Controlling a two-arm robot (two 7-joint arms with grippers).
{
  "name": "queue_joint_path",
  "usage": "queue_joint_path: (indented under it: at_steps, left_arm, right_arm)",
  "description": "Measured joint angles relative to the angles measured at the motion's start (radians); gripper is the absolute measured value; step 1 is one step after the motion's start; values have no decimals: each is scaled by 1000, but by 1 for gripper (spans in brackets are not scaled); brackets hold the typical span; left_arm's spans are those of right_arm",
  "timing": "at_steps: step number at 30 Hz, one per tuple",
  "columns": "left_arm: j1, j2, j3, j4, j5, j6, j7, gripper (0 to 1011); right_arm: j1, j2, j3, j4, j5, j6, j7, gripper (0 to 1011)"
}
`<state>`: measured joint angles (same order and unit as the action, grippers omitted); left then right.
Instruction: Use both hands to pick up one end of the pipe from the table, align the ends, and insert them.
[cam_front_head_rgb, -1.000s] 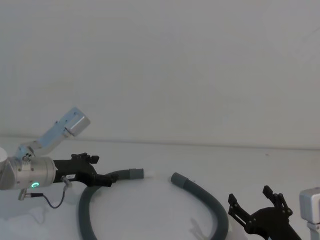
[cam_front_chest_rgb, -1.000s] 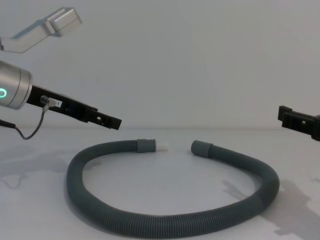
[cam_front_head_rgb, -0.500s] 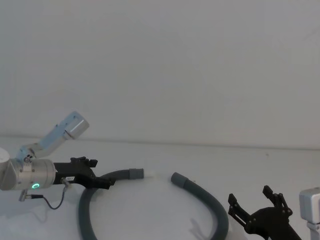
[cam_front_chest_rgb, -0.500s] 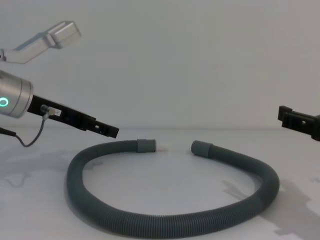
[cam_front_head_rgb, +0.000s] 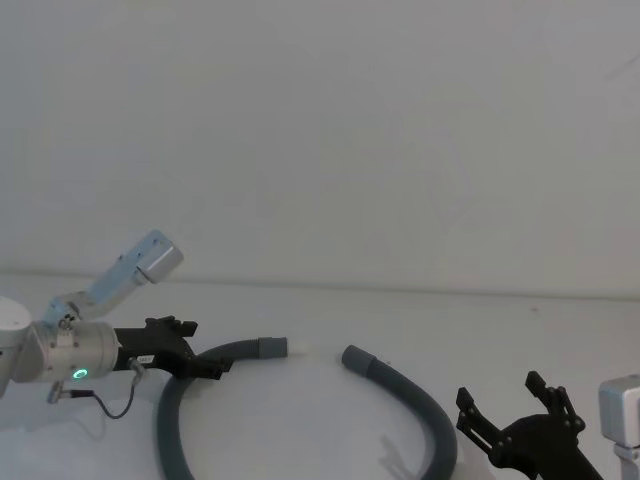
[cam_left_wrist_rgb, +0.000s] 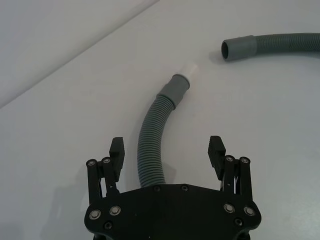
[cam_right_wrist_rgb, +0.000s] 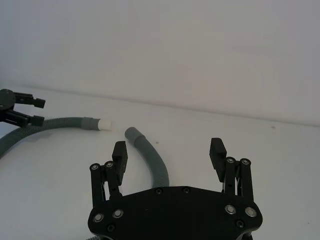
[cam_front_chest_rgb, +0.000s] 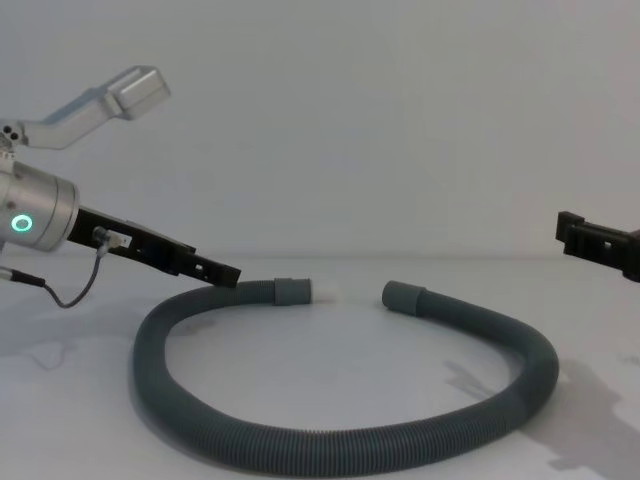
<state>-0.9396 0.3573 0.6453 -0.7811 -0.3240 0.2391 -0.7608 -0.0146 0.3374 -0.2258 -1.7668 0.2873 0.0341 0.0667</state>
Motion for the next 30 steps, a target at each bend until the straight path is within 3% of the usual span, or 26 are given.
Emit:
queue_joint_path:
  at_steps: [30]
  left_arm:
    - [-162,-143,18,414,40,-123,-109,1001]
  right_arm:
    - [0,0,0,0,0,0,0,1004]
